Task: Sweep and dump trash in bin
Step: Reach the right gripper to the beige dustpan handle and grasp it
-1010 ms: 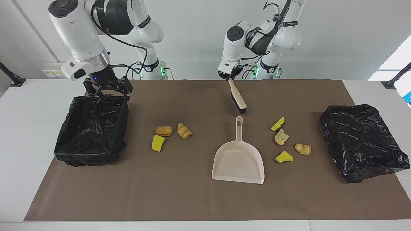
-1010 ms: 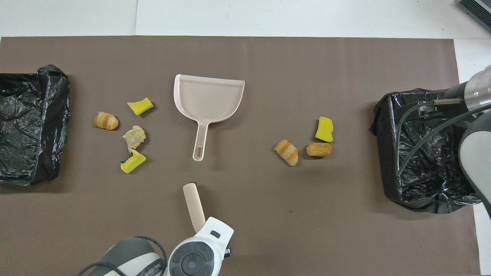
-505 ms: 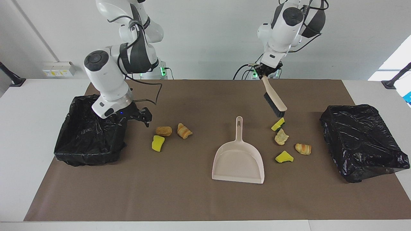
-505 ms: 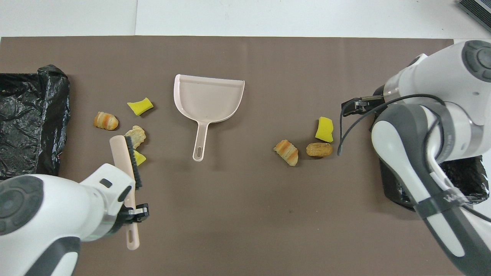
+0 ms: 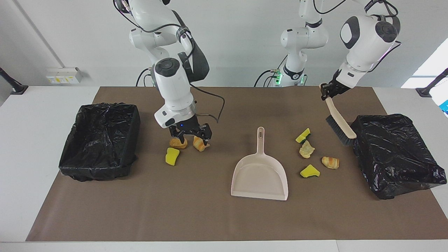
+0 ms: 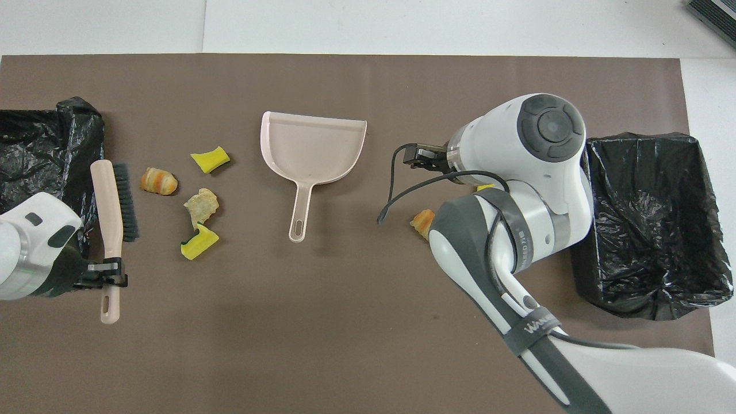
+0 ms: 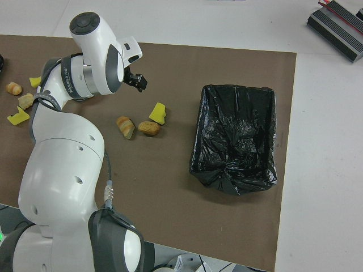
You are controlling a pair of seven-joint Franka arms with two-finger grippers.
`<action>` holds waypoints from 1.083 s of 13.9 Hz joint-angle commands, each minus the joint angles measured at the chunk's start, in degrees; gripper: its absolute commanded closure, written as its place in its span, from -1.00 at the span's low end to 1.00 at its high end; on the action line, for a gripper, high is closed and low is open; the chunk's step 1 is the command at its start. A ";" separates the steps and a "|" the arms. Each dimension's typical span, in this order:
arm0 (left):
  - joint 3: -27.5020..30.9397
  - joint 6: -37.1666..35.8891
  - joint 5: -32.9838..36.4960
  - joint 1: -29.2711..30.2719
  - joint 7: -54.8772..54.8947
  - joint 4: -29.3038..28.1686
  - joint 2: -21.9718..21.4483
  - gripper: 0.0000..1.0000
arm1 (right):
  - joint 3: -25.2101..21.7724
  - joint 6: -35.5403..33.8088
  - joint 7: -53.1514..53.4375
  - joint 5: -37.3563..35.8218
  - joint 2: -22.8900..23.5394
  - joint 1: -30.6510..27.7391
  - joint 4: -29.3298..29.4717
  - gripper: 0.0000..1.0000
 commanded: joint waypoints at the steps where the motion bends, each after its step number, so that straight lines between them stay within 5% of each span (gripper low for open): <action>1: -0.85 2.75 0.56 0.75 0.43 2.42 6.42 1.00 | -0.11 0.14 8.76 0.43 3.92 5.11 4.47 -1.00; 6: -0.85 3.29 6.45 2.95 1.22 9.00 14.06 1.00 | -0.02 5.83 17.40 0.42 10.50 12.41 9.30 -1.00; 10: -0.85 4.69 6.45 3.91 1.74 8.48 15.13 1.00 | 0.16 14.00 21.10 0.60 17.54 16.81 14.40 -1.00; 15: -0.85 4.52 6.28 4.09 1.84 8.48 15.57 1.00 | 0.24 25.42 14.29 -5.10 17.47 18.67 8.54 -1.00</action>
